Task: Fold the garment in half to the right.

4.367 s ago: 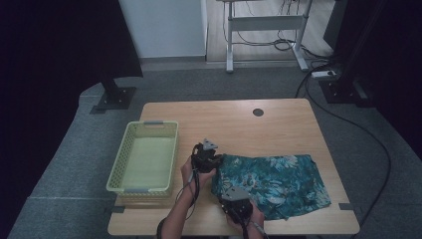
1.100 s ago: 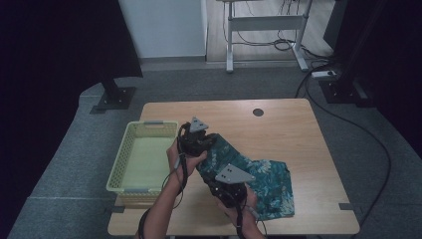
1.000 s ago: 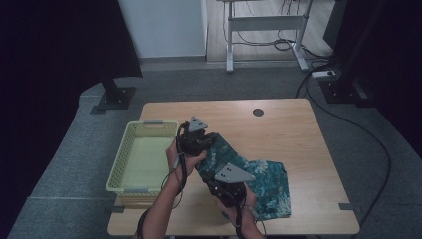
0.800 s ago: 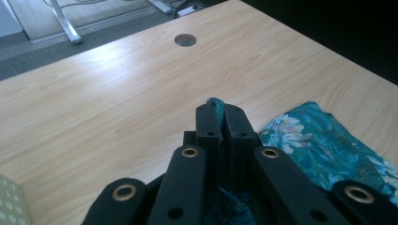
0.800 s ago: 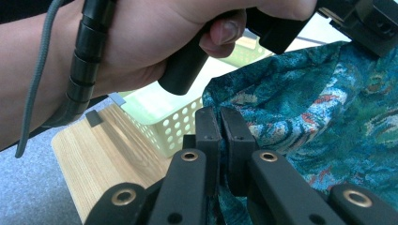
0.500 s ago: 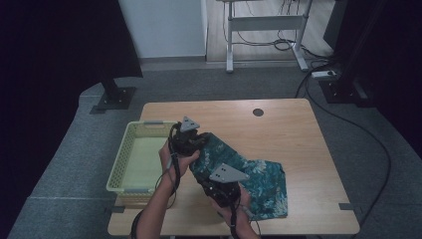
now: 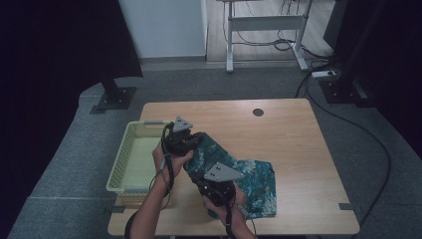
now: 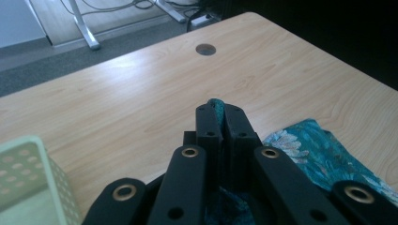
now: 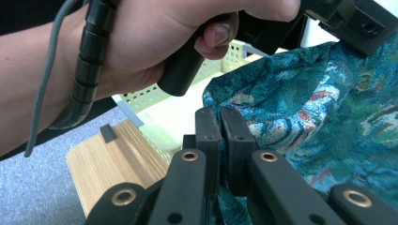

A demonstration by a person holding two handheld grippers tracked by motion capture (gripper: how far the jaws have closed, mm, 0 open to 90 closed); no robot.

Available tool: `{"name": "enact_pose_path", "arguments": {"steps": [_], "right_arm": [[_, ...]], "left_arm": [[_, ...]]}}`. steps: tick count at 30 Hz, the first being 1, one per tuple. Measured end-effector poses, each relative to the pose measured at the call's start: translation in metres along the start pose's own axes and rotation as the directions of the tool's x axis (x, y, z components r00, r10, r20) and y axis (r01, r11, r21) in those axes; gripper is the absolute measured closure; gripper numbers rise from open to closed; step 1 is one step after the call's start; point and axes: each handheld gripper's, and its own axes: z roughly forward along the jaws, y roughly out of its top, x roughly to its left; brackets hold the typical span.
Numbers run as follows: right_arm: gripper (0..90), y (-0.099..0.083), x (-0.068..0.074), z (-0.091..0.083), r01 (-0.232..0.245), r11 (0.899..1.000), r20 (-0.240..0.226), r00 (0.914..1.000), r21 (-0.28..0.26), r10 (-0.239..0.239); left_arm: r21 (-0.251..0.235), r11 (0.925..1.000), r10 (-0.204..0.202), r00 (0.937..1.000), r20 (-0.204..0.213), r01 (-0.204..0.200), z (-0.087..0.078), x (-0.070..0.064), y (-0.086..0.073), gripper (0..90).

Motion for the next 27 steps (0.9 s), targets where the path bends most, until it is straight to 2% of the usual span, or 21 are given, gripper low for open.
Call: {"name": "enact_pose_path", "arguments": {"steps": [5,9,14,17,27], "right_arm": [[85.7,0.013,0.005,-0.003,0.009,0.999,-0.005,0.9999,-0.036,-0.010],[85.7,0.015,0.008,-0.005,0.012,0.999,-0.004,0.9999,-0.044,-0.012],[85.7,0.006,0.004,-0.005,-0.006,1.000,-0.002,1.0000,-0.029,0.006],[85.7,-0.001,0.001,-0.005,-0.022,1.000,-0.002,0.9998,-0.021,0.022],[85.6,-0.014,-0.006,-0.010,-0.055,0.998,0.002,0.9985,-0.017,0.055]], "left_arm": [[-0.017,0.9998,0.009,0.9999,-0.011,-0.009,-0.011,0.000,0.008,86.6],[-0.013,0.9998,0.012,0.9997,-0.021,-0.012,-0.011,-0.001,0.007,86.5],[0.011,0.9999,-0.007,0.9998,-0.020,0.007,0.000,0.000,-0.003,86.5],[0.017,0.9996,-0.020,0.9991,-0.038,0.021,0.007,0.000,-0.006,86.4],[0.032,0.9993,-0.016,0.9995,-0.025,0.017,0.020,-0.010,-0.009,86.4]]}}
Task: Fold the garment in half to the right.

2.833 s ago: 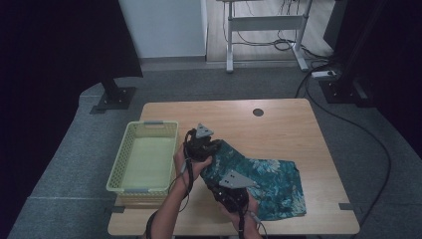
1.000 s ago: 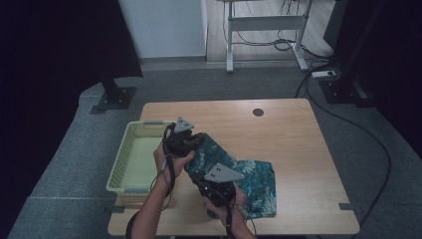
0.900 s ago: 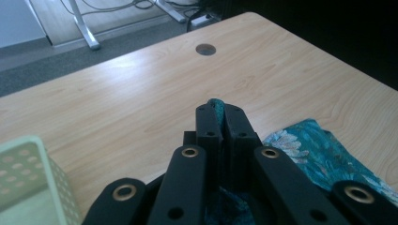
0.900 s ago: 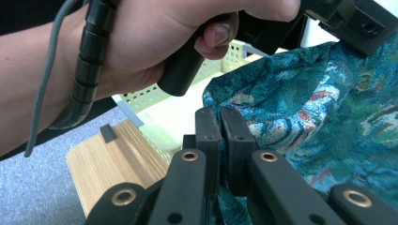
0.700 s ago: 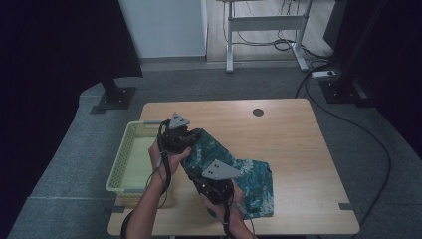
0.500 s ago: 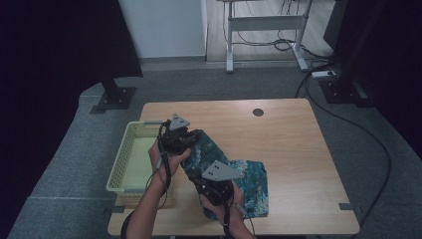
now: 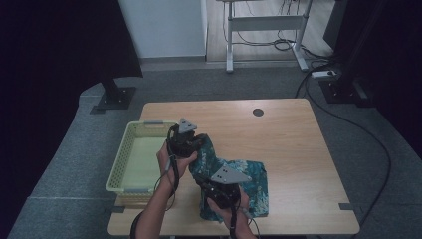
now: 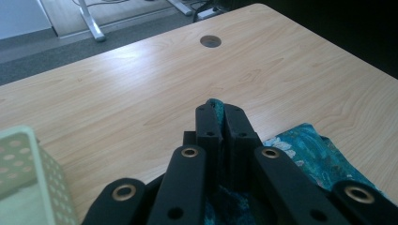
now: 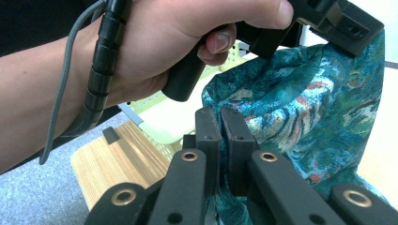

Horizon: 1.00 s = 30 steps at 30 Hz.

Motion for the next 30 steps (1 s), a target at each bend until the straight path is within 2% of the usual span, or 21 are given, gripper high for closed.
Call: {"name": "enact_pose_path", "arguments": {"steps": [15,30], "right_arm": [[85.6,-0.017,-0.017,-0.013,-0.036,0.999,0.027,0.9990,0.007,0.036],[85.6,-0.023,-0.026,-0.030,-0.041,0.999,0.056,0.9976,-0.004,0.042]], "left_arm": [[0.026,0.9997,-0.002,1.0000,0.006,0.002,0.028,-0.015,-0.005,86.2],[0.030,0.9994,0.013,0.9996,0.025,-0.013,0.039,-0.032,0.001,86.0]]}}
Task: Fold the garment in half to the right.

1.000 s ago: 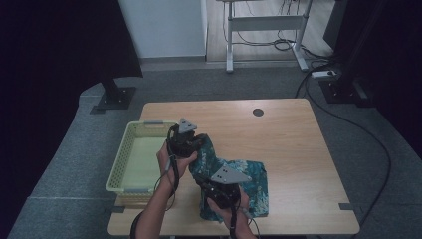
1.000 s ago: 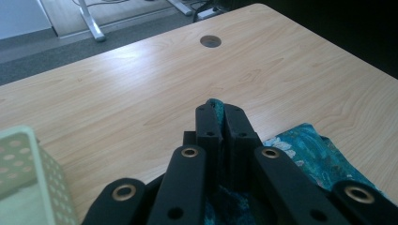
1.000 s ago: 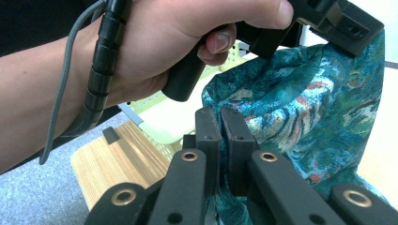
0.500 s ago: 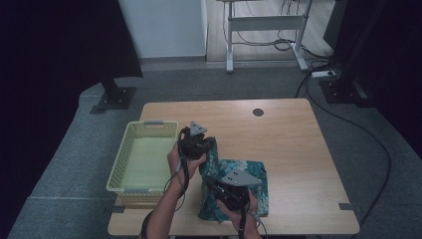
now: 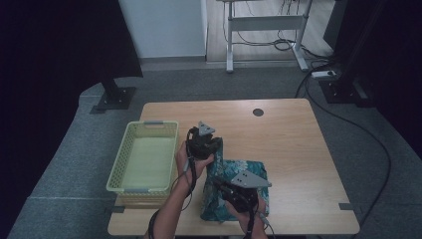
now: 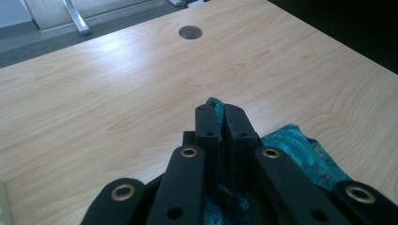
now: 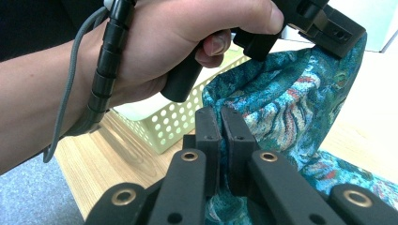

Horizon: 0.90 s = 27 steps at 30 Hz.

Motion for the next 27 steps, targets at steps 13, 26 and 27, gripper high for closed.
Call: {"name": "enact_pose_path", "arguments": {"steps": [13,26,27], "right_arm": [[85.6,-0.010,-0.007,-0.013,-0.007,1.000,0.029,0.9996,-0.015,0.008],[85.5,-0.024,-0.020,-0.022,-0.035,0.999,0.050,0.9981,0.000,0.035],[85.5,-0.026,-0.021,-0.023,-0.038,0.999,0.052,0.9980,0.002,0.038]], "left_arm": [[-0.001,0.9999,0.015,0.9996,0.023,-0.015,0.009,-0.014,0.004,85.9],[0.018,0.9995,0.026,0.9989,0.040,-0.026,0.030,-0.030,0.002,85.7],[0.019,0.9995,0.025,0.9988,0.041,-0.026,0.032,-0.031,0.002,85.7]]}}
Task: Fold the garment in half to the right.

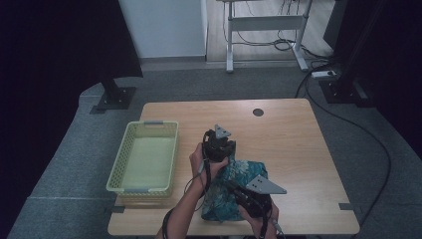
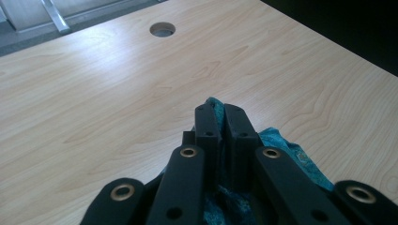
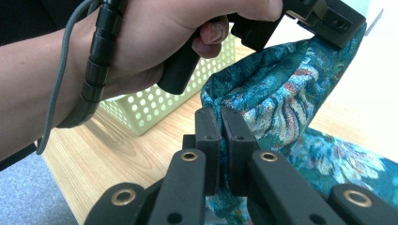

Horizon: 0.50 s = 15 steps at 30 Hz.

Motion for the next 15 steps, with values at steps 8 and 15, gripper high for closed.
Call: {"name": "enact_pose_path", "arguments": {"steps": [8,15], "right_arm": [[85.4,-0.011,-0.008,-0.006,-0.013,1.000,0.019,0.9997,0.009,0.013],[85.4,-0.021,-0.014,-0.010,-0.022,0.999,0.034,0.9992,0.023,0.021]], "left_arm": [[0.009,0.9999,0.009,0.9999,0.006,-0.009,0.012,-0.010,-0.004,85.3],[0.019,0.9997,0.018,0.9998,0.008,-0.018,0.019,-0.017,-0.006,84.8]]}}
